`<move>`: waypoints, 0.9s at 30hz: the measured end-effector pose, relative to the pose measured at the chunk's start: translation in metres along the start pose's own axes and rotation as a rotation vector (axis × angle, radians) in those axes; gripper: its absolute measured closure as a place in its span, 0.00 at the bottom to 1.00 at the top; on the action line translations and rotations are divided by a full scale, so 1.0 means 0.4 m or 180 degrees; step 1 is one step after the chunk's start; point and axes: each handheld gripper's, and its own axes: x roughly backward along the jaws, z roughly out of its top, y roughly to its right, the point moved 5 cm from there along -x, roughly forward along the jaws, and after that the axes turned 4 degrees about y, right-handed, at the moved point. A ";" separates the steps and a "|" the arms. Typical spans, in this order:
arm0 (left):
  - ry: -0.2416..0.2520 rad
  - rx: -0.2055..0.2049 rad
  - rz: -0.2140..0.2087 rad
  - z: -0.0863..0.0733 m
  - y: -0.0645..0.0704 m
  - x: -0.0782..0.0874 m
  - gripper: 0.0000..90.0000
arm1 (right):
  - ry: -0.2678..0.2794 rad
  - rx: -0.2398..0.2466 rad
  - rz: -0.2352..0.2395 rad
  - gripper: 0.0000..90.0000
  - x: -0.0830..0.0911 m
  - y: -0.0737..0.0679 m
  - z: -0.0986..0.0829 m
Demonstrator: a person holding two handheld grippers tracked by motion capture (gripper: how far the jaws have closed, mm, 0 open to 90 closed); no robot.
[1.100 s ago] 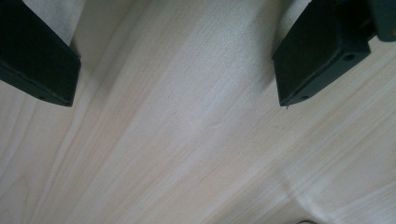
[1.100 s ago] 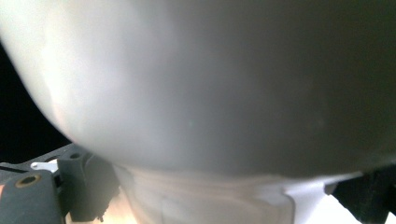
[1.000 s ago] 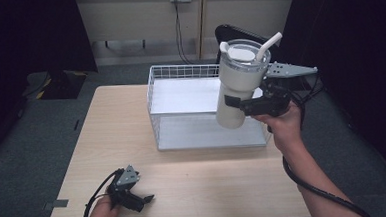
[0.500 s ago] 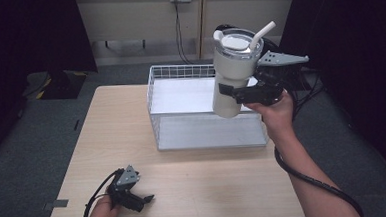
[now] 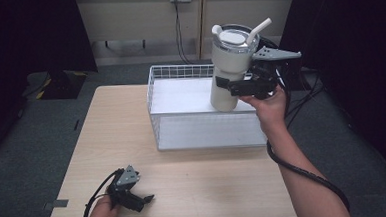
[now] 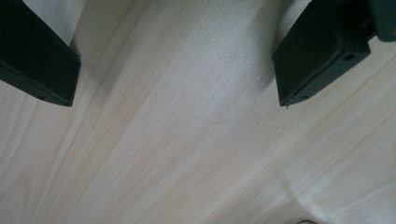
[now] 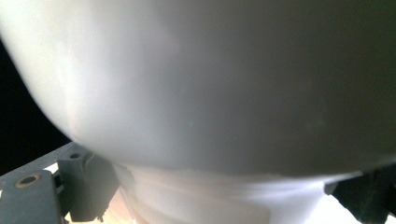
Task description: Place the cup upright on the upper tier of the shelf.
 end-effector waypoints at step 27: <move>0.0000 0.0002 0.0000 0.000 0.000 0.000 0.00 | -0.0051 0.0045 -0.0177 0.10 -0.054 0.029 0.011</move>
